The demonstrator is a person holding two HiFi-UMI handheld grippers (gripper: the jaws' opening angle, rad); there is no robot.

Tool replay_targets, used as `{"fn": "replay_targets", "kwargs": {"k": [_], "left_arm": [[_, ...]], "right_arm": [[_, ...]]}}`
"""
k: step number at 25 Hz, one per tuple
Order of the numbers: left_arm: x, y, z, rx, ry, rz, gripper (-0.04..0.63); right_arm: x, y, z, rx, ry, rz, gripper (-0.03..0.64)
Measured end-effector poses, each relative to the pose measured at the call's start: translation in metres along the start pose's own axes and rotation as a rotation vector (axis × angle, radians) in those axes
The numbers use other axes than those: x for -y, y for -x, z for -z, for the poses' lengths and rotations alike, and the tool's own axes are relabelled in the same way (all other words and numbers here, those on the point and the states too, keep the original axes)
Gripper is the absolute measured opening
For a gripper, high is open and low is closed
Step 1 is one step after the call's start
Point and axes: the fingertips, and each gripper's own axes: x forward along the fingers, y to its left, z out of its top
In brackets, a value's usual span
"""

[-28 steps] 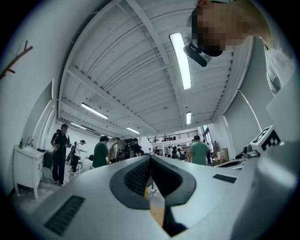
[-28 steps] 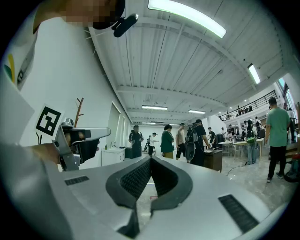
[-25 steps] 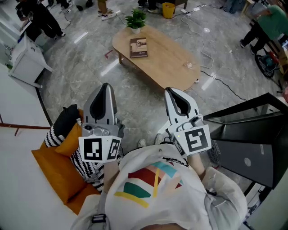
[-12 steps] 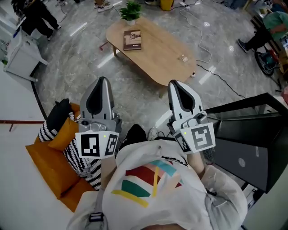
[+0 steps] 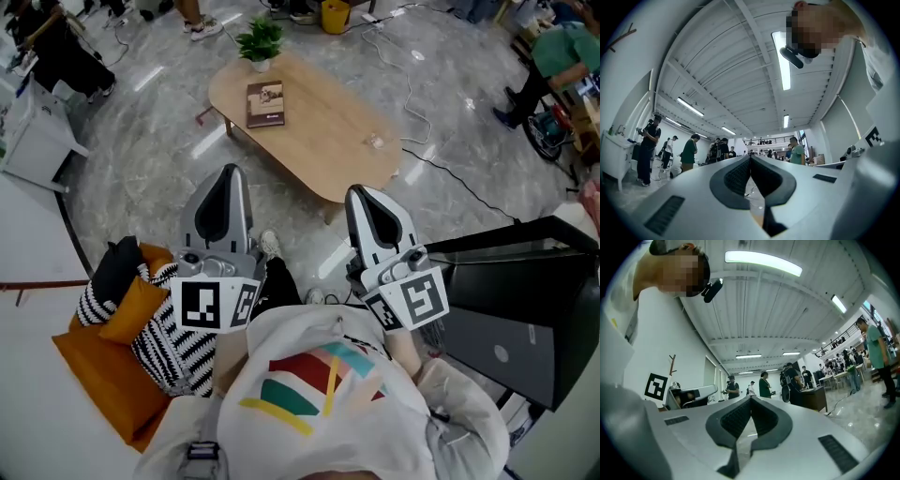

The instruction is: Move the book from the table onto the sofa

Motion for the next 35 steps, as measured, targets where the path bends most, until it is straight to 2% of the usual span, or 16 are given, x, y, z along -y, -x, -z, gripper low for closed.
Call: {"fn": "replay_targets", "kwargs": {"k": [7, 16, 22, 27, 35], "left_arm": [[-0.072, -0.054, 0.023, -0.01, 0.033, -0.015, 0.008], [-0.214, -0.101, 0.046, -0.055, 0.048, -0.103, 0.008], [-0.287, -0.117, 0.067, -0.092, 0.079, -0.169, 0.008], [-0.314, -0.135, 0.088, -0.139, 0.092, -0.202, 0.008], [-0.331, -0.208, 0.117, -0.216, 0.049, -0.223, 0.008]], "right_arm": [[0.017, -0.084, 0.015, -0.057, 0.037, 0.005, 0.012], [0.001, -0.232, 0.046, -0.136, 0.077, -0.066, 0.012], [0.0, -0.281, 0.079, -0.213, 0.044, -0.047, 0.012], [0.024, -0.306, 0.106, -0.278, 0.026, -0.028, 0.012], [0.094, -0.383, 0.131, -0.282, 0.071, -0.06, 0.012]]}}
